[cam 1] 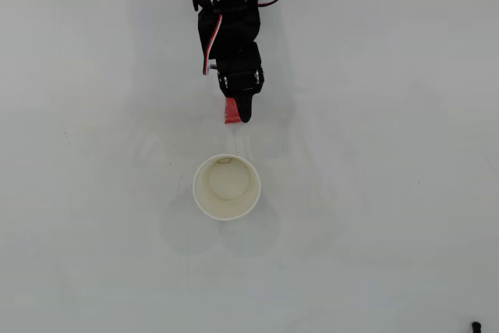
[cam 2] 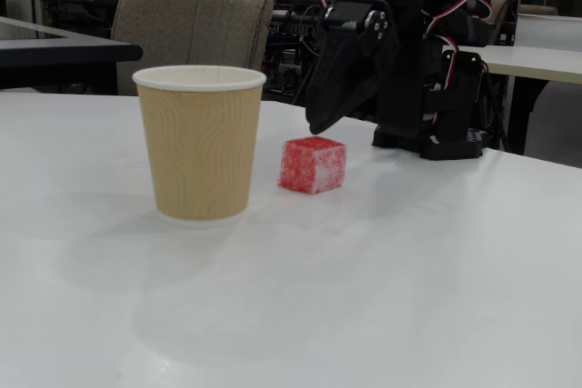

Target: Grasp a red cube and put it in the cup.

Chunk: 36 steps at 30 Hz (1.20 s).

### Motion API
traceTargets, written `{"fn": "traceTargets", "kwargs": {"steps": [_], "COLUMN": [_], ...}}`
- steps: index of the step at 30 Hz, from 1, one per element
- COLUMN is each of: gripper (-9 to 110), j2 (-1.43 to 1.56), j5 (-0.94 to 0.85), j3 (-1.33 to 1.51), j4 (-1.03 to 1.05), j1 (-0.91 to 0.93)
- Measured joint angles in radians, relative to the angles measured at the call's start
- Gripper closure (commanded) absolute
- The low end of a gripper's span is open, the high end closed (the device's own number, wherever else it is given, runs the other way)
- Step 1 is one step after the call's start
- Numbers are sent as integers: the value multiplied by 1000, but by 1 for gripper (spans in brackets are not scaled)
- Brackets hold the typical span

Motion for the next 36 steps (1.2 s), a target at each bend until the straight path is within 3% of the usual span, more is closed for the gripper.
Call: {"fn": "traceTargets", "kwargs": {"steps": [28, 36], "gripper": [100, 101], "j2": [0, 0], "j5": [0, -187], "j3": [0, 0], "j4": [2, -126], "j1": [-14, 32]}}
